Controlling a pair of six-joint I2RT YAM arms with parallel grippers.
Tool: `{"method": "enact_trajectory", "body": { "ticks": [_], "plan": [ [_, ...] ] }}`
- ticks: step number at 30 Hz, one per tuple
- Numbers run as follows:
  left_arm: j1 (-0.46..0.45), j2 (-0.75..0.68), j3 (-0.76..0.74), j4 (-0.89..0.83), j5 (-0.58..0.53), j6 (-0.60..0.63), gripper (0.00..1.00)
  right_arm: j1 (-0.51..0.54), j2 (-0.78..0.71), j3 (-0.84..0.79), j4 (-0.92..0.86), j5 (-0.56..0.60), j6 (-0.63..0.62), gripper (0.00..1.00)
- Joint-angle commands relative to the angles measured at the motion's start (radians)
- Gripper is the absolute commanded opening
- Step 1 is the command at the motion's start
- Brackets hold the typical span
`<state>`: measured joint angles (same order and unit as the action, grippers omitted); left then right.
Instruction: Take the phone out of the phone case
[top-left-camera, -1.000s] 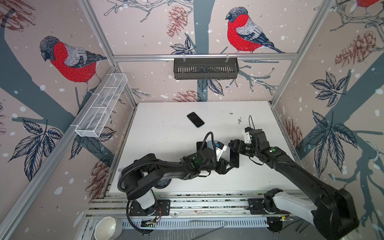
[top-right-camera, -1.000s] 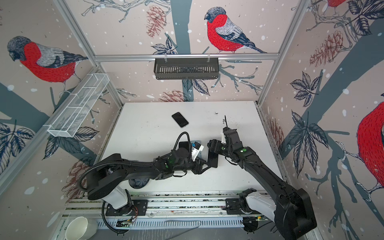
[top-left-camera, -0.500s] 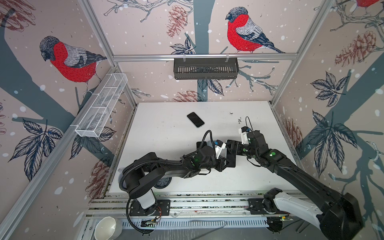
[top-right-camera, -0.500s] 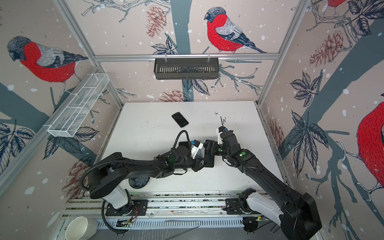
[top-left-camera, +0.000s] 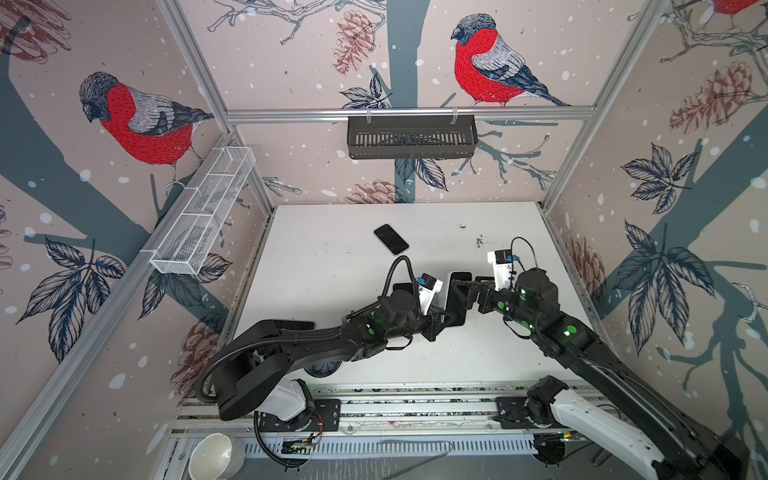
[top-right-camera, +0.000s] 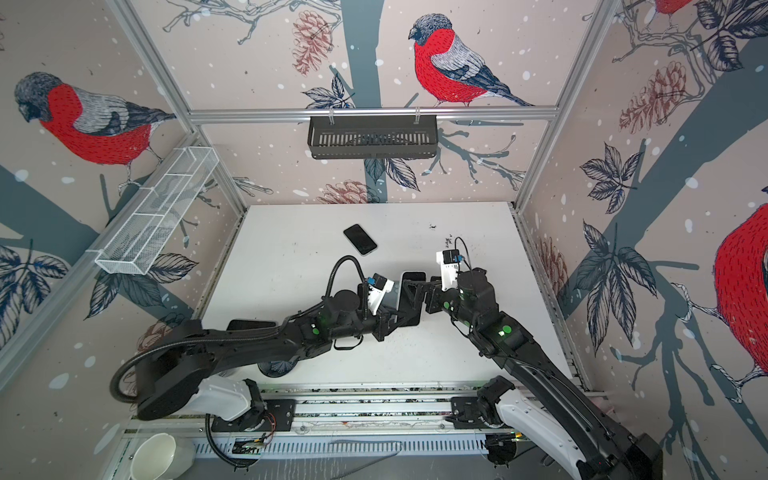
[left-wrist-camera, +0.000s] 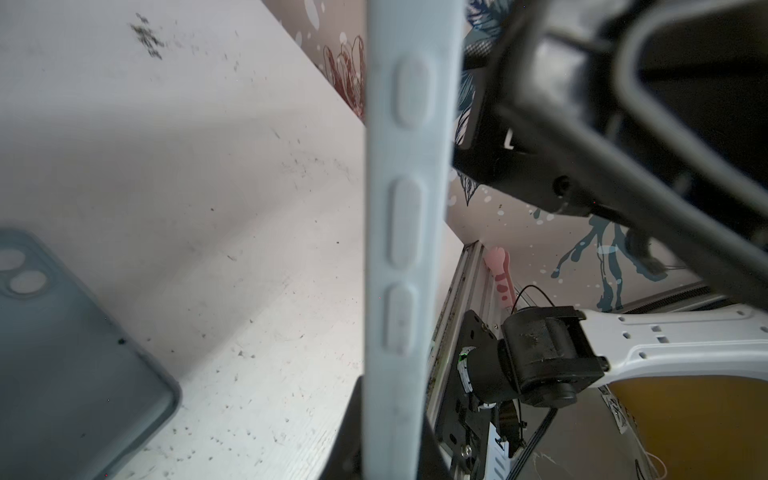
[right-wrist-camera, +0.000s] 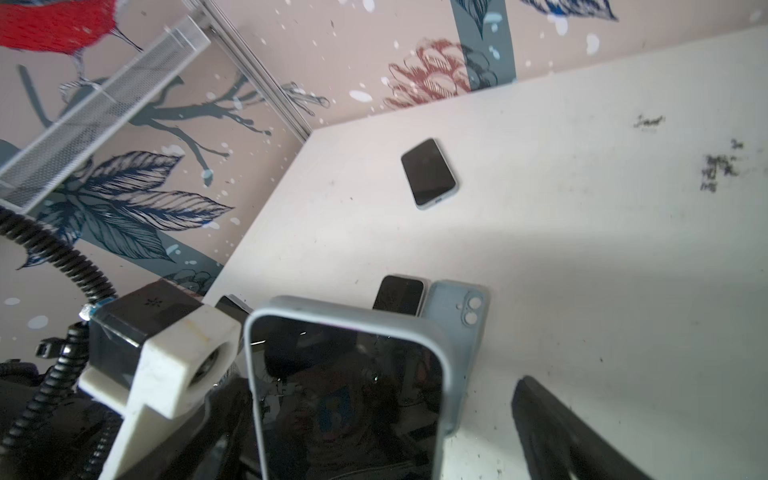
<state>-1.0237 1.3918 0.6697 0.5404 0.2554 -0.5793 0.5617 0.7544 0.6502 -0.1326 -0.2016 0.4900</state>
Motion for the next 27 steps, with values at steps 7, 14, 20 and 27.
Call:
{"method": "enact_trajectory", "body": {
  "ticks": [7, 14, 20, 27],
  "plan": [
    [0.009, -0.322, -0.063, -0.129, -0.124, 0.286, 0.0, -0.001, -0.16, -0.127, 0.374, -0.2, -0.223, 0.99],
    [0.011, -0.446, -0.076, -0.219, -0.075, 0.445, 0.0, 0.0, -0.078, -0.069, 0.355, -0.42, -0.411, 0.99],
    [0.011, -0.499, -0.095, -0.239, -0.063, 0.502, 0.0, 0.0, 0.003, 0.051, 0.129, -0.586, -0.651, 0.99],
    [0.011, -0.545, -0.128, -0.204, -0.008, 0.542, 0.0, 0.0, 0.083, 0.136, -0.06, -0.722, -0.853, 0.94]
  ]
}}
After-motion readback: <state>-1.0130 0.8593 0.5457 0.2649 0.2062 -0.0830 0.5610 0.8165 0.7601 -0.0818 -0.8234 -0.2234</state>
